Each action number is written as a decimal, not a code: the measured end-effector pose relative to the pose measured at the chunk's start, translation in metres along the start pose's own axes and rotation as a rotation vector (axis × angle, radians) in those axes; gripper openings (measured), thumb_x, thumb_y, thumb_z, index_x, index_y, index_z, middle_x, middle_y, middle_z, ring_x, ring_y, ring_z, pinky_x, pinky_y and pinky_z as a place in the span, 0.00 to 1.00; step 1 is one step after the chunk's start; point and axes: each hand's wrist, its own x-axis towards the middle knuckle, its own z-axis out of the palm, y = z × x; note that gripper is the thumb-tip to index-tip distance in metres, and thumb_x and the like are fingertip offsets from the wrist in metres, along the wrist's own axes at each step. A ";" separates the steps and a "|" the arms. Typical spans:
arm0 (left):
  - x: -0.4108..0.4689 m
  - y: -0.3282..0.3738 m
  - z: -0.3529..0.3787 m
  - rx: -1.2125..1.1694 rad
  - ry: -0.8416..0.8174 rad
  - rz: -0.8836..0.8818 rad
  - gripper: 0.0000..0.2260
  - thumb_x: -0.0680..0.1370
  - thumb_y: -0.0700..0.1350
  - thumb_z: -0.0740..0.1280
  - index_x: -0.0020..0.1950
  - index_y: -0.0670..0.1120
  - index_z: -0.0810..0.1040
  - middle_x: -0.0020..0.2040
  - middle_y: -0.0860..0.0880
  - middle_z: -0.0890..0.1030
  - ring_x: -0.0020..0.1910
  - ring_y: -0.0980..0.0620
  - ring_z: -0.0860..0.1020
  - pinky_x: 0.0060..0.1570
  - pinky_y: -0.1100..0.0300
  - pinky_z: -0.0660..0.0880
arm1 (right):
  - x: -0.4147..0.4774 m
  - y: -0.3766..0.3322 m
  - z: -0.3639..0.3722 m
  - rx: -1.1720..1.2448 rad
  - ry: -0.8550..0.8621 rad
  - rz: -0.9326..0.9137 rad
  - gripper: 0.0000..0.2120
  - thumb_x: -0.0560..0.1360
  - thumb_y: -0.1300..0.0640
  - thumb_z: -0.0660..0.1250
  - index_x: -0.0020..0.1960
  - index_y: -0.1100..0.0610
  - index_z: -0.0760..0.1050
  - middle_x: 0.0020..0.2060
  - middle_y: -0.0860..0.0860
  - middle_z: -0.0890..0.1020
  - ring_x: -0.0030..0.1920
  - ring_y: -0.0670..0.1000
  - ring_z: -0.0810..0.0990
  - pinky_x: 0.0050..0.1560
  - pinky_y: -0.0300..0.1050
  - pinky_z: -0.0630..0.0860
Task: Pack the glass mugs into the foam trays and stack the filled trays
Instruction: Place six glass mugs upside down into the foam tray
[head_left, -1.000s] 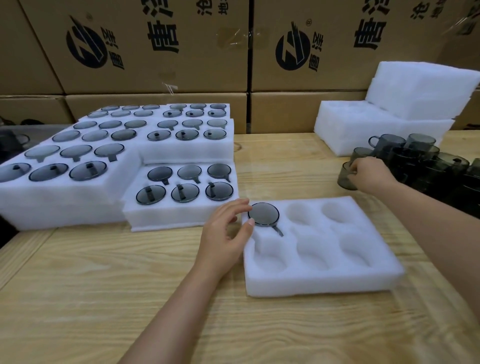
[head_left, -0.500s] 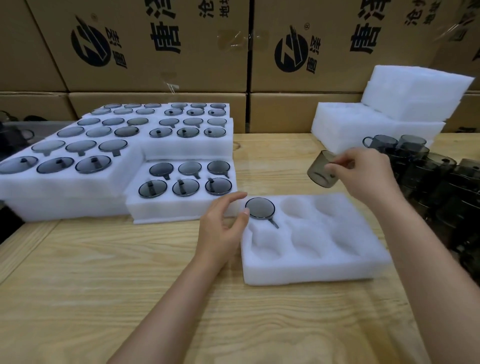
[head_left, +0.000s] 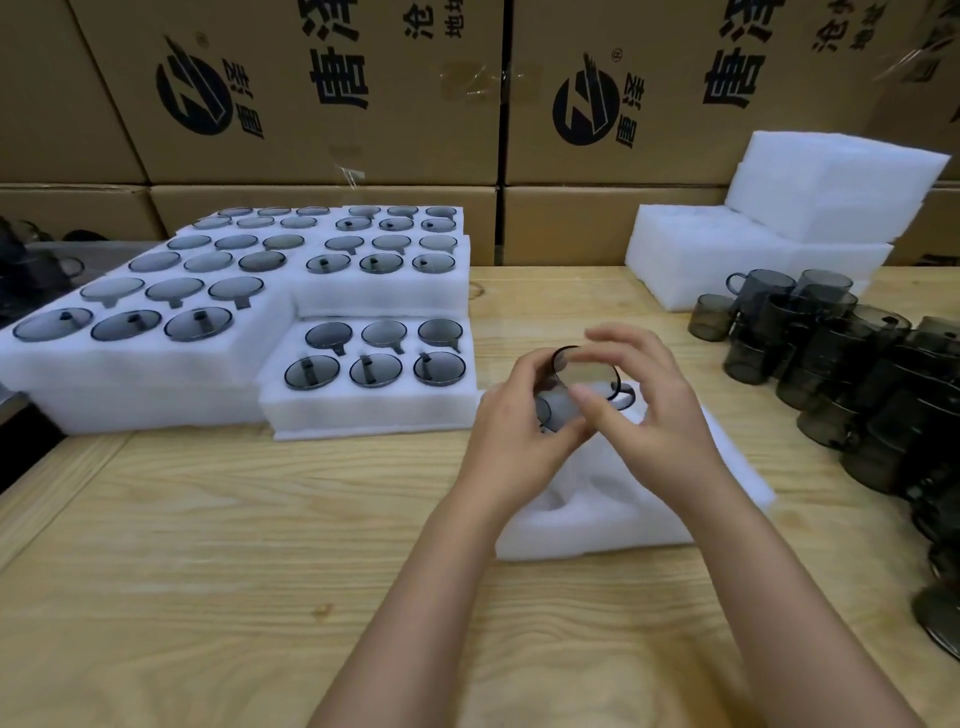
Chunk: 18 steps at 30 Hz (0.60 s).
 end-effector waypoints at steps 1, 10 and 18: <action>-0.001 0.000 -0.001 -0.050 -0.025 -0.015 0.22 0.71 0.50 0.73 0.62 0.57 0.69 0.58 0.64 0.76 0.58 0.66 0.74 0.53 0.70 0.72 | -0.001 0.003 -0.005 0.016 -0.030 -0.003 0.16 0.71 0.53 0.68 0.58 0.46 0.75 0.63 0.43 0.70 0.68 0.44 0.65 0.64 0.34 0.62; 0.005 -0.006 0.001 -0.079 -0.122 -0.058 0.25 0.74 0.54 0.71 0.66 0.58 0.64 0.64 0.66 0.71 0.64 0.66 0.70 0.59 0.62 0.72 | 0.001 0.027 -0.010 0.057 -0.043 0.155 0.26 0.72 0.53 0.70 0.68 0.46 0.68 0.58 0.40 0.76 0.57 0.39 0.75 0.56 0.32 0.71; 0.006 -0.006 0.002 0.153 -0.237 -0.090 0.31 0.78 0.46 0.66 0.76 0.57 0.55 0.72 0.58 0.67 0.68 0.57 0.68 0.66 0.57 0.67 | 0.016 0.049 -0.019 0.115 0.248 0.398 0.27 0.69 0.47 0.73 0.65 0.53 0.73 0.49 0.43 0.80 0.43 0.40 0.81 0.38 0.32 0.73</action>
